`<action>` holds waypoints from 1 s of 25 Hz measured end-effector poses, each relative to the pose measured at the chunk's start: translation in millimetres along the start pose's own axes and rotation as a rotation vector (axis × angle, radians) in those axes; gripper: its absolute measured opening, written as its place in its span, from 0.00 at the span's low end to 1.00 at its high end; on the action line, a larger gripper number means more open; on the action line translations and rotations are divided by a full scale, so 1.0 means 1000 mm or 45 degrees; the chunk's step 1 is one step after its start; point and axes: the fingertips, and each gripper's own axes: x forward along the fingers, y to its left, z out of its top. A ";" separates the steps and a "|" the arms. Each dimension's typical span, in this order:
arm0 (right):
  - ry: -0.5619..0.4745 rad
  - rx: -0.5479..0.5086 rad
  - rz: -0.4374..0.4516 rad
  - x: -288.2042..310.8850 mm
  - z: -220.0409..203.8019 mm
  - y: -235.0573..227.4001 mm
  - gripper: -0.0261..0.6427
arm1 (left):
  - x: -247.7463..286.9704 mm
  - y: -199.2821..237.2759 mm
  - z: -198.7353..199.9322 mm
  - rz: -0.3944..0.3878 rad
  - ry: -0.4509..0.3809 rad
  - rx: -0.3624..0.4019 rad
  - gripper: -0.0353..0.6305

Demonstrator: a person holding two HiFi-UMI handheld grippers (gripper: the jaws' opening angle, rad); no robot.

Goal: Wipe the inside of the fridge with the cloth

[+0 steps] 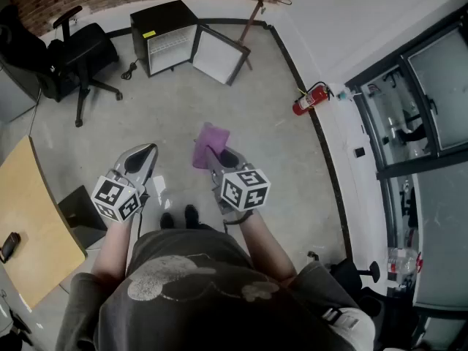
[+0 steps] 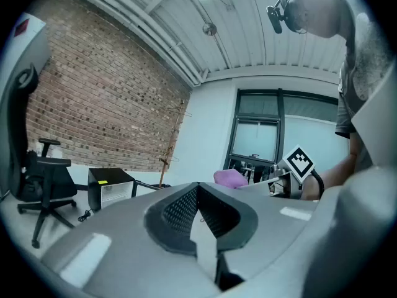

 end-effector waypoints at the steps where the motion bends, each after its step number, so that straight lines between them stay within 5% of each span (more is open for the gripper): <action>1: 0.007 -0.007 0.003 0.001 -0.001 0.001 0.15 | 0.001 0.000 0.001 -0.005 -0.003 0.002 0.08; 25: -0.005 -0.094 0.103 0.030 -0.004 0.053 0.15 | -0.015 0.038 -0.003 0.005 0.014 -0.055 0.08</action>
